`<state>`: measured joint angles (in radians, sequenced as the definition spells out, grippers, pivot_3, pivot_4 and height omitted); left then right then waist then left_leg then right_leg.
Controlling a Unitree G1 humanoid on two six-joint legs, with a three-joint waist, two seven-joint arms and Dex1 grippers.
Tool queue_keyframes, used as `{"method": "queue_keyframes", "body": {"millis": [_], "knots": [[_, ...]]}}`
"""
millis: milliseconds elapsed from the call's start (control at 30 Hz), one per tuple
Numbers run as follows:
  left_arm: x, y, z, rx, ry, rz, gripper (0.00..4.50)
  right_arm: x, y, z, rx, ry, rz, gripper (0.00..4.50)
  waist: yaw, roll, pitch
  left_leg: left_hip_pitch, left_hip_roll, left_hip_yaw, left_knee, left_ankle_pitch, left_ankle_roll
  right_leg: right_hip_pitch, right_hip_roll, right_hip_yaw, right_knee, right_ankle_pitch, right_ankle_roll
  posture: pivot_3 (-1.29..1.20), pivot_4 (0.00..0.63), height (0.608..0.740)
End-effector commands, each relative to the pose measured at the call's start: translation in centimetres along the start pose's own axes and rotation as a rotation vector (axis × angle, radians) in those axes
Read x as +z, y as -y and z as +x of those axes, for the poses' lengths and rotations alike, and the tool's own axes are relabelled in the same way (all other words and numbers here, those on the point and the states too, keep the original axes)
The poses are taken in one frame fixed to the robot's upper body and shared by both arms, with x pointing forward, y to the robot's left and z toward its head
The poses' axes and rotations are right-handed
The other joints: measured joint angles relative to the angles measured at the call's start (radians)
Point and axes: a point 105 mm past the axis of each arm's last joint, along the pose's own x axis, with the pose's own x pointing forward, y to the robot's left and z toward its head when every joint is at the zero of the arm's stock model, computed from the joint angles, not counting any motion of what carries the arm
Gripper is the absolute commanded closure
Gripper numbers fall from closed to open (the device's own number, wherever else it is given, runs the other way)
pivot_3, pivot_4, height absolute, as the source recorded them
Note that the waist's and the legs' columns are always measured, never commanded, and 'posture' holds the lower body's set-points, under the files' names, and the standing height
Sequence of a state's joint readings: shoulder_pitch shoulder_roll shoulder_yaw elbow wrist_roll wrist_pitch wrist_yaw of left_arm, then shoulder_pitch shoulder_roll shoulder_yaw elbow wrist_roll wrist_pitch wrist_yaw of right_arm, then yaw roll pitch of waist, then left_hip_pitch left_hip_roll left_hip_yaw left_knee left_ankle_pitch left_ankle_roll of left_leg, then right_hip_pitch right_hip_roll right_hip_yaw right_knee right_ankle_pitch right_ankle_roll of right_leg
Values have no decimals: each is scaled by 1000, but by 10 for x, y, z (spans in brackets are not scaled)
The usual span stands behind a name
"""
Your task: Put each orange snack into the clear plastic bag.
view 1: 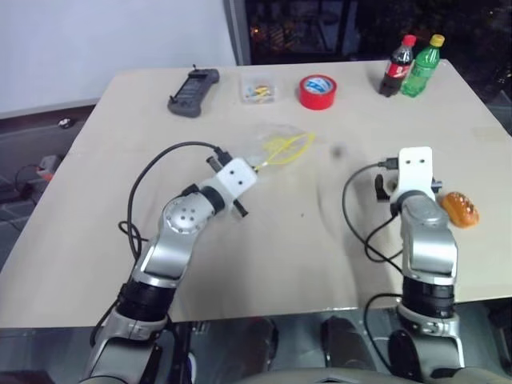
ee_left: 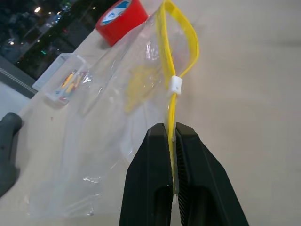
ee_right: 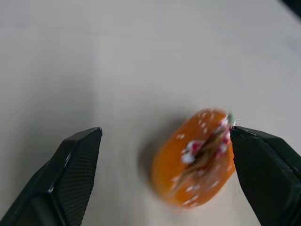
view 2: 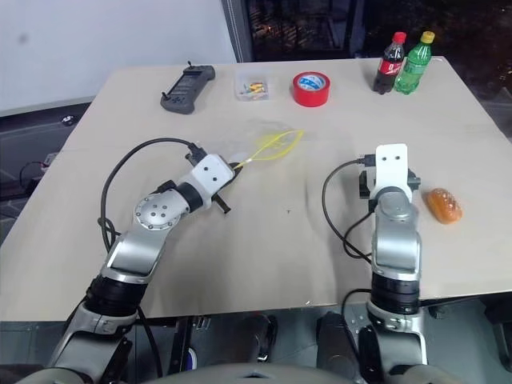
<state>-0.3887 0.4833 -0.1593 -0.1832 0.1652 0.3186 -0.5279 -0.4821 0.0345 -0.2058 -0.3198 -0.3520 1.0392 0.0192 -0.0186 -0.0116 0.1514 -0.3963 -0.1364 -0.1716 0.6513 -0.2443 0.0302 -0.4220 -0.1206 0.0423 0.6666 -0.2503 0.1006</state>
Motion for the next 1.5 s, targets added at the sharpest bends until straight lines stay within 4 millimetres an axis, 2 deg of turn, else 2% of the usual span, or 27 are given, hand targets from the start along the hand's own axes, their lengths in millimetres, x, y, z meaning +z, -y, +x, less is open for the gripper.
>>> {"method": "queue_keyframes", "body": {"millis": [33, 233, 400, 500, 700, 767, 833, 867, 933, 1000, 1133, 1200, 1333, 1500], "knots": [[12, -6, 1, 12, 42, 28, 4500, 4, 13, 1, -119, 6, 55, 32, 3, 0, 0, 0, 0, 0, 0, 0, 0, 0, 0, 0, 0, 0, 0, 0, 150, 740], [12, -5, 0, 7, 43, 29, 4500, 4, 23, 3, -210, 20, 54, 32, -3, 0, 0, 0, 0, 0, 0, 0, 0, 0, 0, 0, 0, 0, 0, 0, 150, 740], [13, -4, 0, 6, 44, 23, 4500, -3, 16, 5, -167, 10, 72, 32, -22, 1, 0, 0, 0, 0, 0, 0, 0, 0, 0, 0, 0, 0, 0, 0, 150, 740], [13, -5, 0, 7, 46, 22, 4500, -5, 12, 9, -131, 11, 81, 744, -25, 1, 0, 0, 0, 0, 0, 0, 0, 0, 0, 0, 0, 0, 0, 0, 150, 740], [12, -5, -2, 12, 46, 7, 4500, -4, 8, 11, -70, 30, 79, 3265, -23, 1, 0, 0, 0, 0, 0, 0, 0, 0, 0, 0, 0, 0, 0, 0, 150, 740], [12, -4, -4, 11, 50, -2, 4500, 4, 4, 8, 7, 86, 73, 3265, -23, 1, 0, 0, 0, 0, 0, 0, 0, 0, 0, 0, 0, 0, 0, 0, 150, 740], [11, -4, -6, 9, 52, -10, 4500, 17, -8, -1, 160, 165, 72, 3265, -24, 1, 0, 0, 0, 0, 0, 0, 0, 0, 0, 0, 0, 0, 0, 0, 150, 740], [12, -3, -7, 2, 68, -24, 4500, 23, -21, -10, 292, 197, 74, 3265, -24, 1, 0, 0, 0, 0, -1, 0, 0, 0, 0, 0, 0, 0, 0, 0, 150, 740], [14, -4, -10, 11, 120, -19, 4500, 42, -53, -41, 624, 281, 90, 3265, -27, 2, 0, 0, 0, 0, -1, 0, 0, 0, 0, 0, -1, 0, 0, 0, 150, 740], [14, -4, -12, 10, 141, -9, 4500, 48, -66, -60, 791, 304, 96, 3265, -28, 2, 1, 0, 1, 0, -1, 0, 0, 0, 1, 0, -1, 0, 0, 0, 150, 740], [19, 0, -18, -32, 211, 4, 4500, 51, -94, -83, 1072, 254, 113, 3265, -21, 2, 0, 0, 2, -1, -1, 0, 0, 1, 2, -1, -2, 0, 0, 0, 150, 740], [24, 2, -21, -45, 250, 7, 4500, 48, -103, -86, 1133, 213, 98, 3265, -19, 2, 1, 0, 2, -1, -1, 0, 0, 1, 1, -1, -3, 1, 0, 0, 150, 740], [27, 4, -27, -66, 291, 19, 4500, 44, -109, -85, 1165, 174, 86, 3265, -14, 2, 1, 0, 1, -1, -1, 0, 0, 1, 0, -2, -4, 1, 0, 0, 150, 740], [33, 20, -40, -169, 355, 65, 4500, 40, -118, -83, 1216, 91, 163, 3265, -21, 2, 1, 0, 1, -1, -1, 0, 0, 1, 1, -1, -4, 1, 0, 0, 150, 740]]}}
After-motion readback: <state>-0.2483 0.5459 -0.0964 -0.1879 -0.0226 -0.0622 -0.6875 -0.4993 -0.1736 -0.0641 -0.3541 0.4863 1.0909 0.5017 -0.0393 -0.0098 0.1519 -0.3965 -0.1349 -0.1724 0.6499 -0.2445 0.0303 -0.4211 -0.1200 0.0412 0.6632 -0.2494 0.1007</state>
